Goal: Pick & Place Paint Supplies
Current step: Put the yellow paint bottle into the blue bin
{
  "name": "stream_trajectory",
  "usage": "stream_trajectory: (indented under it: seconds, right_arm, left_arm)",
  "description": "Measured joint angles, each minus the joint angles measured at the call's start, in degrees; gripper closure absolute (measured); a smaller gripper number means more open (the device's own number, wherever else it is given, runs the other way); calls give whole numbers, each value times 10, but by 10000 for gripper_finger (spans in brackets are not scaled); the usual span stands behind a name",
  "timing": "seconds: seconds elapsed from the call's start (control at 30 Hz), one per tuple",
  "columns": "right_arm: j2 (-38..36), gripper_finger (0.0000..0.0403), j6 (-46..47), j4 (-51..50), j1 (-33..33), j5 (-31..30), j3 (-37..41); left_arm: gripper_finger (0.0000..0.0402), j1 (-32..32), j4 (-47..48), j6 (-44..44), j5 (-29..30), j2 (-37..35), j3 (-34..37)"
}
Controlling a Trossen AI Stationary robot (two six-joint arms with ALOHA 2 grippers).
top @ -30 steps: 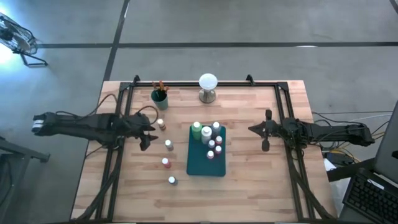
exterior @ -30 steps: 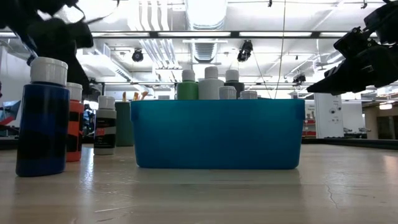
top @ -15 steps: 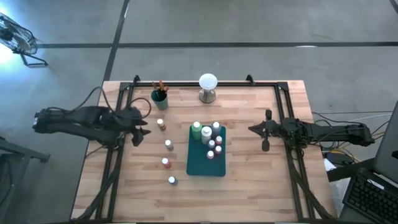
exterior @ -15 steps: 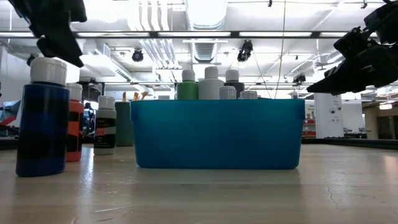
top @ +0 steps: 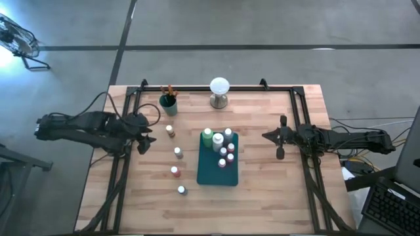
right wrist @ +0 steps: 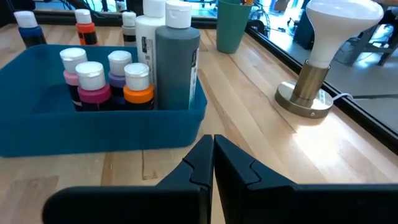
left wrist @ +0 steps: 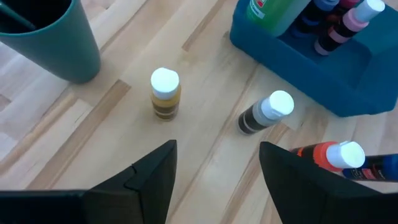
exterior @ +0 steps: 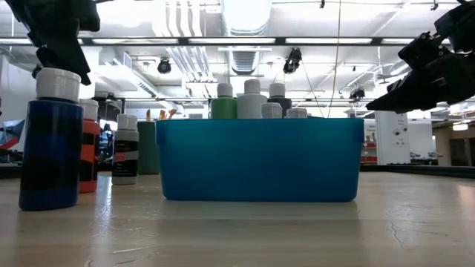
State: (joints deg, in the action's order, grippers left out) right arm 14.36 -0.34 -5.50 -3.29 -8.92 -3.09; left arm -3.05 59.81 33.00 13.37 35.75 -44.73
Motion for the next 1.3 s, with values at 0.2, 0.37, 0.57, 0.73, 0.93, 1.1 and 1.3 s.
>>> stream_trajectory:
  seconds: [0.2,0.37,0.57,0.73,0.93,1.1,1.3]
  right_arm:
    - [0,394,7,0,0,0,0]
    - [0,394,6,0,0,0,0]
    - [0,394,0,0,0,0,0]
    - [0,394,3,0,0,0,0]
    - [0,394,8,0,0,0,0]
    - [0,394,3,0,0,0,0]
    - [0,394,0,0,0,0,0]
  left_arm:
    - [168,0,14,38,-11,0,1]
    - [168,3,16,62,-7,5,-1]
    - [168,7,16,42,-3,23,-29]
    - [167,21,10,-5,-2,55,-48]
    - [168,76,4,-57,-26,108,-49]
    - [167,144,8,-65,-84,131,-49]
    - [167,204,21,-147,-183,144,-49]
